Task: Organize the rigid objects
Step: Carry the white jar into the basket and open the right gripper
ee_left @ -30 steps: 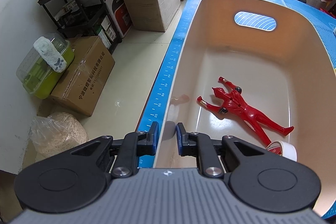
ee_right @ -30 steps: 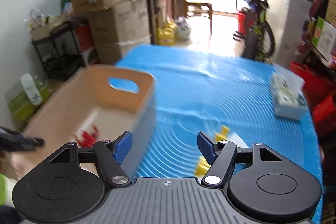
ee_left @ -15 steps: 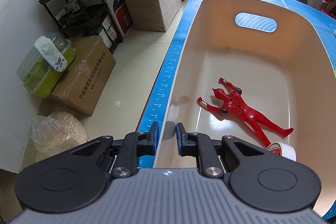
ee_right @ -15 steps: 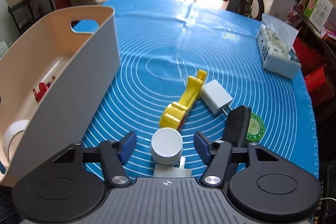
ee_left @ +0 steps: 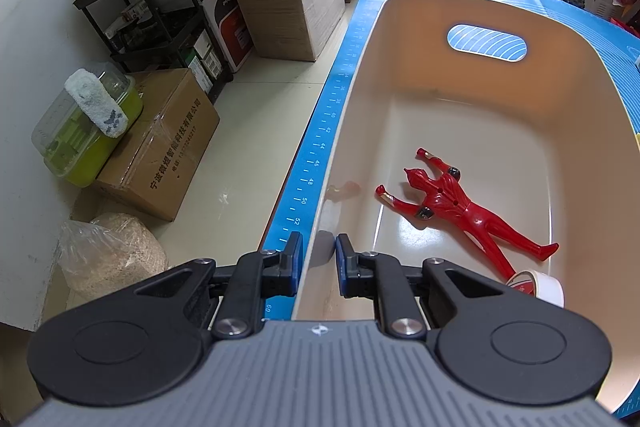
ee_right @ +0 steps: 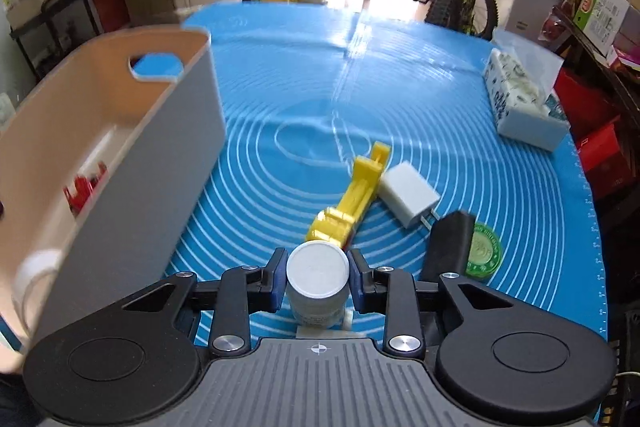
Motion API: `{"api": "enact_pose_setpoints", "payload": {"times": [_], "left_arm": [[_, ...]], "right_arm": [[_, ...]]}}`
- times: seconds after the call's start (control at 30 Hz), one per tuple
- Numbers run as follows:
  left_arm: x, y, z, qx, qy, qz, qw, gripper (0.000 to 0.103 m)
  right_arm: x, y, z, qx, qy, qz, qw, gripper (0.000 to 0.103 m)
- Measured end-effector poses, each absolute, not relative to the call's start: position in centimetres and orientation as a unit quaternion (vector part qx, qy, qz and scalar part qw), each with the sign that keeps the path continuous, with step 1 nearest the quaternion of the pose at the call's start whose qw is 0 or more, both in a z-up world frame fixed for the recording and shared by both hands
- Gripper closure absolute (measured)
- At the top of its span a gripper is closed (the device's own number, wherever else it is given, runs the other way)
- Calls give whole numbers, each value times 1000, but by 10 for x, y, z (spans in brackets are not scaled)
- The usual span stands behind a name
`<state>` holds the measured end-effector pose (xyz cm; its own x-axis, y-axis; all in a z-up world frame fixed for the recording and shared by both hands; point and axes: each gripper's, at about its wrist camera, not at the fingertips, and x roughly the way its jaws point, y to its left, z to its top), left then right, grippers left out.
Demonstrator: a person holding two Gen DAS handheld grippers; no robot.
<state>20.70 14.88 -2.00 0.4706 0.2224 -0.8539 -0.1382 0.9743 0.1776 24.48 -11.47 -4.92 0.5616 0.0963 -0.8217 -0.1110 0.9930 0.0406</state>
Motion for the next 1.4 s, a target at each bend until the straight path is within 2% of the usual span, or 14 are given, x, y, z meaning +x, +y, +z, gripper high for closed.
{"api": "enact_pose_setpoints", "payload": {"times": [0.6, 0.97, 1.4], "left_arm": [[208, 149, -19, 41, 501, 107, 858, 84], [207, 149, -17, 43, 500, 104, 859, 84], [208, 149, -17, 44, 500, 102, 859, 84]], "right_arm": [[230, -90, 25, 69, 315, 119, 939, 64], [245, -32, 22, 54, 312, 186, 930, 64], [255, 36, -16, -24, 396, 215, 892, 64]]}}
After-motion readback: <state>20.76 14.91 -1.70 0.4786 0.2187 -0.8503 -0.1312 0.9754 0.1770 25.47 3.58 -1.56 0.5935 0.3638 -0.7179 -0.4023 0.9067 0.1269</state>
